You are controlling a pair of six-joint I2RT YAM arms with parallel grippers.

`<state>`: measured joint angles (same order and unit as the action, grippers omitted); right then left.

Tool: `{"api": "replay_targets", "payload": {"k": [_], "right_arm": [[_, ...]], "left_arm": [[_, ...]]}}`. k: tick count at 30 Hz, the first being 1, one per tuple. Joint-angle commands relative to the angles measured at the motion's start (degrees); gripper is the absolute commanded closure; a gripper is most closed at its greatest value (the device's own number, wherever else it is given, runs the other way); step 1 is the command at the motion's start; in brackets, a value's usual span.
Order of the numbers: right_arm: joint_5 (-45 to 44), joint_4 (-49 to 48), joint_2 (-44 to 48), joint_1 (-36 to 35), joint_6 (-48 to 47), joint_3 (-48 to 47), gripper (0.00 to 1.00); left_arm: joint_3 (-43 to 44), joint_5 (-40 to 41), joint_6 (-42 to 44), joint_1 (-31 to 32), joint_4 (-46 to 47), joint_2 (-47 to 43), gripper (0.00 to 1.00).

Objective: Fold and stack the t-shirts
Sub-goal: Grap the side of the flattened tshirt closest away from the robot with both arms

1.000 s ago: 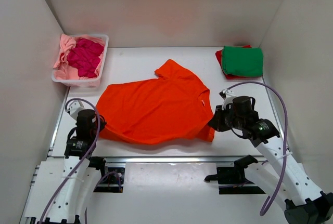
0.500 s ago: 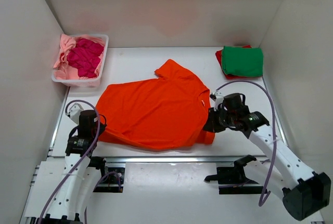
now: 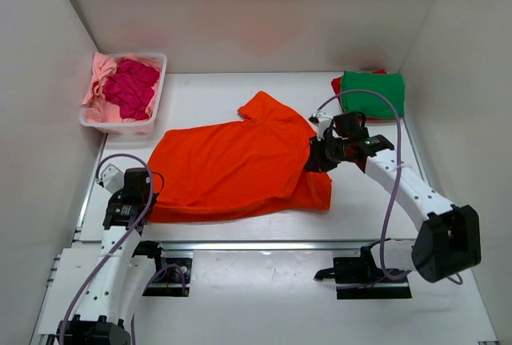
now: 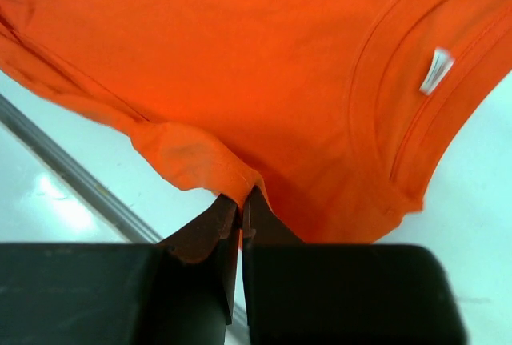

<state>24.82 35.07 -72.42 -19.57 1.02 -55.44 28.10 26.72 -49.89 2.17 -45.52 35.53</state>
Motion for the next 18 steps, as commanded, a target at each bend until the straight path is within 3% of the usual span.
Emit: {"api": "replay_targets", "payload": {"k": [1,9,18], "right_arm": [[0.8,-3.3,-3.7,0.6,-4.7,-3.7,1.00],[2.0,-6.9,-11.1,-0.1,-6.6,-7.3,0.99],[0.7,-7.9,-15.9,0.1,-9.5,-11.4,1.00]], "left_arm": [[1.8,3.0,-1.8,-1.0,-1.1,1.1,1.00],[-0.8,5.2,-4.5,-2.0,-0.8,1.7,1.00],[-3.0,4.8,-3.0,-2.1,5.6,3.3,1.00]]}}
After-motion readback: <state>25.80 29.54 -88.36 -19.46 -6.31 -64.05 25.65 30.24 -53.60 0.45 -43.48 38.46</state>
